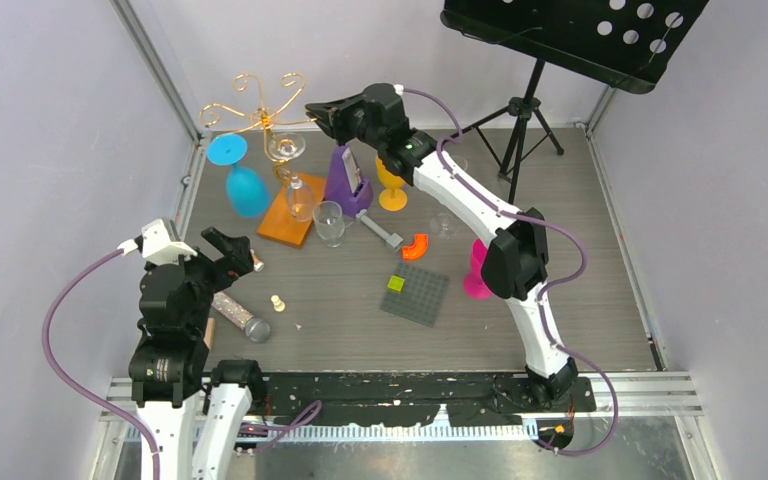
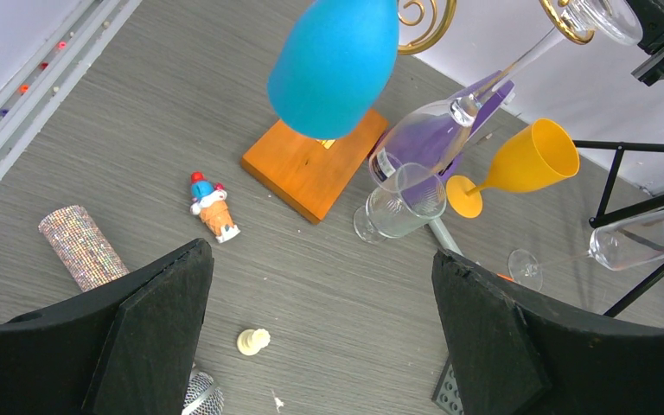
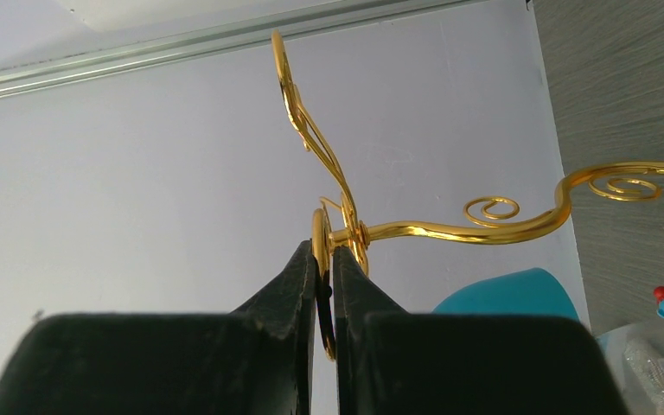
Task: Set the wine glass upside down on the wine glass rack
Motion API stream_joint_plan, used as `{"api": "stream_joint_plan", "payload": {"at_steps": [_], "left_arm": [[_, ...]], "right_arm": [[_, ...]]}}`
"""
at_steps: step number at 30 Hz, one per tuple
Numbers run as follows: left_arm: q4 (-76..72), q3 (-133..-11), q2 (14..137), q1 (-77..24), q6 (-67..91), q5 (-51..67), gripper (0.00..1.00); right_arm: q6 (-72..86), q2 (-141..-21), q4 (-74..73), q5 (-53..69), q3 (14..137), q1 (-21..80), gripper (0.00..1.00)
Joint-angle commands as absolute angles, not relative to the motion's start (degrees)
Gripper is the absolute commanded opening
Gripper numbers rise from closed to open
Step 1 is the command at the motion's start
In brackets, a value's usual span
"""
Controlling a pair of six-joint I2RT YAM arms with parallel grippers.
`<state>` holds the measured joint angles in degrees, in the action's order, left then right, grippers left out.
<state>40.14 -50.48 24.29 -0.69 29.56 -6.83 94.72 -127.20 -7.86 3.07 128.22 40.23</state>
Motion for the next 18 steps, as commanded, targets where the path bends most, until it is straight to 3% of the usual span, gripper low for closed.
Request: {"api": "stream_joint_plan", "payload": {"at_steps": [1,18], "left_arm": [[38.50,-52.42,24.17,-0.88,29.48,-6.63,0.94],[38.69,-51.97,23.82,-0.88,29.71,-6.61,0.94]], "right_arm": [[102.41,-117.76,-0.73,7.22,127.88,41.46,0.05],[100.52,-111.24,2.86,7.85,117.55,42.01,0.05]]}}
